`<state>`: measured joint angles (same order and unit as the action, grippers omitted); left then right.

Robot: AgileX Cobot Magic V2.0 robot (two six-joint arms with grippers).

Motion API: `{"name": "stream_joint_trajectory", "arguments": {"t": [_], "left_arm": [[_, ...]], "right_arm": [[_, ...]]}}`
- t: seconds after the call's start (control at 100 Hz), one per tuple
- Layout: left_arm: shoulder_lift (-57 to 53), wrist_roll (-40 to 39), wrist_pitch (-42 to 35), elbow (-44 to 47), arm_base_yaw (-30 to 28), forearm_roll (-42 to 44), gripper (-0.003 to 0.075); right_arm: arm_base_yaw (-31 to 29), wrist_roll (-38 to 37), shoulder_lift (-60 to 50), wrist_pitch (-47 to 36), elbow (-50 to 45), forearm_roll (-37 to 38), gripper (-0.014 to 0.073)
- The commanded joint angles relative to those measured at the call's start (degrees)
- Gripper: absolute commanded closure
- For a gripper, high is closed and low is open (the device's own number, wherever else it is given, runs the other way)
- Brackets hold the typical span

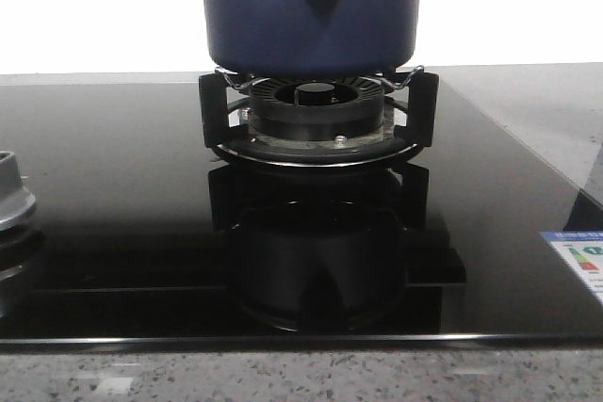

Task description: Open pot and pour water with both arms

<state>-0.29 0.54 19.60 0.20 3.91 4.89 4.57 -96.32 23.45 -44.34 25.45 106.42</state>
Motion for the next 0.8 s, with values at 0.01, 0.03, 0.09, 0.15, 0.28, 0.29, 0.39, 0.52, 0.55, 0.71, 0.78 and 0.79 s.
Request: {"name": "stream_joint_trajectory", "arguments": {"t": [0.01,0.03,0.09,0.15,0.28,0.29,0.39,0.52,0.55,0.71,0.78,0.79], "left_arm": [[-1.21,-0.54,-2.41,2.44,-0.24,0.12,0.0741],[-1.21,-0.54,-2.41,2.44,-0.24,0.12,0.0741],[-1.21,-0.54,-2.41,2.44,-0.24,0.12,0.0741],[-1.21,-0.54,-2.41,2.44,-0.24,0.12,0.0741],[-1.21,-0.54,-2.41,2.44,-0.24,0.12,0.0741],[-1.21,-0.54,-2.41,2.44,-0.24,0.12,0.0741],[-1.21,-0.54,-2.41,2.44,-0.24,0.12,0.0741],[-1.21,-0.54,-2.41,2.44,-0.24,0.12,0.0741],[-1.21,-0.54,-2.41,2.44,-0.24,0.12,0.0741],[-1.21,-0.54,-2.41,2.44,-0.24,0.12,0.0741],[-1.21,-0.54,-2.41,2.44,-0.24,0.12,0.0741],[-1.21,-0.54,-2.41,2.44,-0.24,0.12,0.0741]], "right_arm": [[0.13,0.18,0.38,1.46,1.38,1.25,0.0657],[0.13,0.18,0.38,1.46,1.38,1.25,0.0657],[0.13,0.18,0.38,1.46,1.38,1.25,0.0657],[0.13,0.18,0.38,2.98,1.38,1.25,0.0657],[0.13,0.18,0.38,12.70,0.82,0.73,0.0657],[0.13,0.18,0.38,13.18,0.82,0.48,0.0657],[0.13,11.73,0.38,22.26,-1.47,-14.14,0.0657],[0.21,47.17,-2.34,32.46,-5.48,-48.95,0.0657],[0.21,51.61,-3.17,33.94,-6.18,-52.19,0.0657],[0.21,51.71,-4.01,40.15,-9.13,-52.97,0.0657],[0.21,51.71,-4.01,43.77,-9.52,-52.97,0.0657],[0.21,51.71,-4.01,43.99,-9.64,-52.97,0.0657]]}}
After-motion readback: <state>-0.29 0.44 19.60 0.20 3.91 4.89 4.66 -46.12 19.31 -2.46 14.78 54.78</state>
